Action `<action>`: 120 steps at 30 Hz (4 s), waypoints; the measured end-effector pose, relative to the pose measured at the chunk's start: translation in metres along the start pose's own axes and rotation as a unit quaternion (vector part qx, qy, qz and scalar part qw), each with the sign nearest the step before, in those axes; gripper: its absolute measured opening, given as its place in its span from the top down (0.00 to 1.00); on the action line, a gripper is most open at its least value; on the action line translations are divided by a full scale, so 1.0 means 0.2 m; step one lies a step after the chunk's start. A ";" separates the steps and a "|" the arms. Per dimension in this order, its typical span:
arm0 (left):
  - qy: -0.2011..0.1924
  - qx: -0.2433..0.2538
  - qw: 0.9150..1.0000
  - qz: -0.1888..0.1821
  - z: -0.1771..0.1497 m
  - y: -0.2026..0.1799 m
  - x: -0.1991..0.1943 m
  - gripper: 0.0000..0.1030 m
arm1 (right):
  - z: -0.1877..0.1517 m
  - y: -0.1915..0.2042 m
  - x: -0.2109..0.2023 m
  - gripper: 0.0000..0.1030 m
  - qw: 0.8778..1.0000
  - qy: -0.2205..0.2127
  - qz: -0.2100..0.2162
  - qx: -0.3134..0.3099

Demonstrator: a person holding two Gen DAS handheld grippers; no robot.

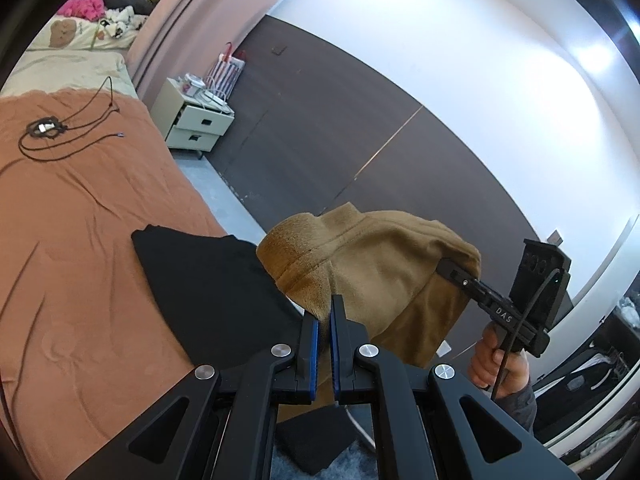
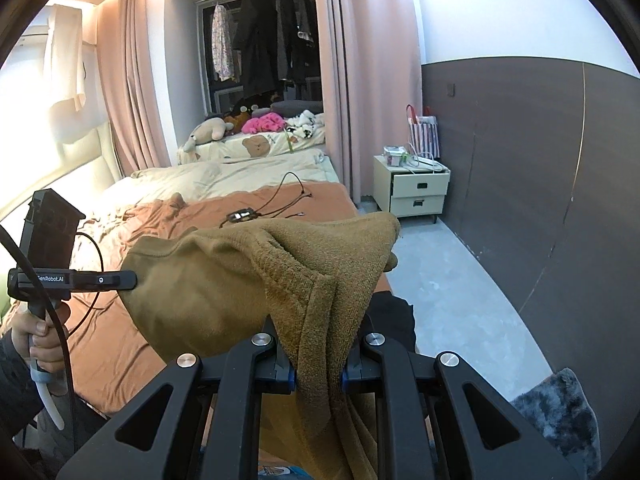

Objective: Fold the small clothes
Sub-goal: 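Lift the strip end with both grippers and carry it over the black garment, then lower the shirt onto the black garment and open both grippers, then withdraw both open grippers from the folded shirt stack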

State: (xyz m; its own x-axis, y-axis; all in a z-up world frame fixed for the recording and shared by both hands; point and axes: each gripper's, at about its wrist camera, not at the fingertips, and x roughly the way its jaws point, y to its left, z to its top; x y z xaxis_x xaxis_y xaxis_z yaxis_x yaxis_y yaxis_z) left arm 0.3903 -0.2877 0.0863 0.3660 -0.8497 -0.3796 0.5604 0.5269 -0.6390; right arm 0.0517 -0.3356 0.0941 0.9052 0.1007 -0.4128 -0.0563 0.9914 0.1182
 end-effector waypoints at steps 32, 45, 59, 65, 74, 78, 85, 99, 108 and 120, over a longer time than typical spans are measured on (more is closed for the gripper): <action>0.064 0.065 0.990 0.109 0.28 0.80 0.82 0.95 | 0.23 -0.26 1.02 0.89 0.993 0.106 -0.041 0.011; 0.108 -0.018 0.977 0.181 0.24 1.34 1.04 0.60 | 0.08 -0.44 1.35 0.48 0.972 0.164 -0.151 0.066; 0.132 -0.007 0.973 0.190 0.30 1.36 1.28 0.81 | 0.14 -0.48 1.58 0.93 0.958 0.256 -0.127 0.005; 0.139 -0.025 0.969 0.201 0.28 1.42 1.33 0.80 | 0.11 -0.66 1.65 1.00 0.950 0.264 -0.159 0.044; 0.126 -0.022 0.969 0.210 0.31 1.31 1.19 0.63 | 0.16 -0.63 1.41 0.97 0.957 0.247 -0.151 0.024; 0.129 0.000 0.969 0.208 0.29 1.21 1.16 0.63 | 0.14 -0.65 1.29 0.97 0.957 0.245 -0.150 0.032; 0.135 0.022 0.970 0.200 0.21 1.05 1.12 0.63 | 0.15 -0.49 1.19 0.97 0.960 0.231 -0.153 0.036; 0.162 0.059 0.968 0.181 0.03 0.85 1.15 0.63 | -0.09 -0.29 0.84 0.63 0.968 0.207 -0.139 0.023; 0.194 0.065 0.963 0.174 -0.11 0.86 1.29 0.63 | -0.27 -0.41 0.75 0.69 0.963 0.221 -0.148 0.041; 0.195 0.072 0.964 0.166 -0.20 0.76 1.25 0.63 | -0.37 -0.45 0.60 0.79 0.955 0.226 -0.177 0.073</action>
State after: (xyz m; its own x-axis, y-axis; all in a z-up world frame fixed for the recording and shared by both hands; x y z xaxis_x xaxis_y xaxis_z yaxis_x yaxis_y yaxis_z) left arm 0.5372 -0.4209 -0.1323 0.2514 -0.5624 -0.7877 0.5676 0.7449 -0.3507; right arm 0.1340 -0.4068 -0.0336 0.5807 -0.1810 -0.7938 0.3096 0.9508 0.0097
